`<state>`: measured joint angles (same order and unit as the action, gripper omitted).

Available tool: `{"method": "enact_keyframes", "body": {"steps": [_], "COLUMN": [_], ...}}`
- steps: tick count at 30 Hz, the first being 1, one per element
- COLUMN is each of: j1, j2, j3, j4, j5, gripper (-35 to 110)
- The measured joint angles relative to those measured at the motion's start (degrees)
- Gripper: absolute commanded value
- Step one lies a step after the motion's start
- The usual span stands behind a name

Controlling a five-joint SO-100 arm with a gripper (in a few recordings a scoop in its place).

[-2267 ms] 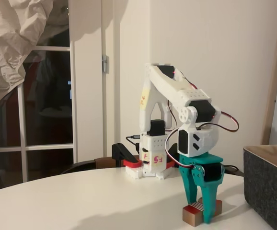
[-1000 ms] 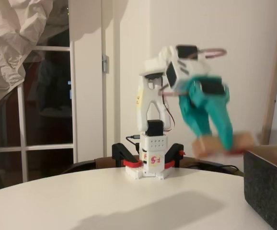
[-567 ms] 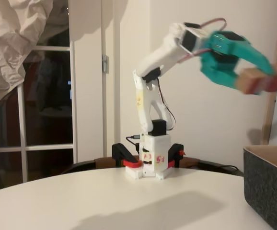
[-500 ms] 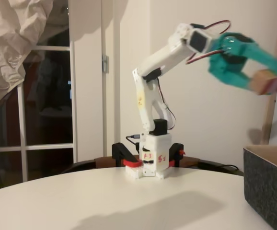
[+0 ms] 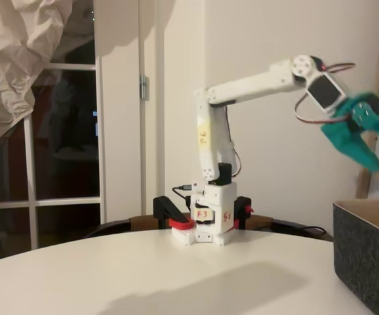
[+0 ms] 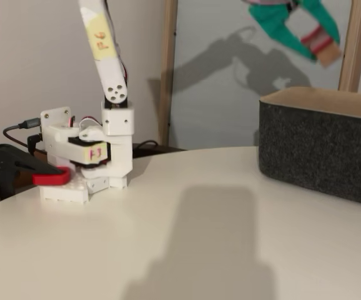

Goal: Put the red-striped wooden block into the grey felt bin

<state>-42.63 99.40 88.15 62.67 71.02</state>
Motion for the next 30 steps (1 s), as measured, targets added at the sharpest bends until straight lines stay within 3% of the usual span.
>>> {"method": "enact_keyframes", "body": {"steps": [11,25,30], "j1": [1.05,-3.69,3.34], "j2": [-2.46,17.75,26.19], "j3": [0.0,-0.09,-0.09], "j4": [2.55,8.26,8.53], "j5": [-1.05,-2.99,1.85], "gripper": [15,25,27]}}
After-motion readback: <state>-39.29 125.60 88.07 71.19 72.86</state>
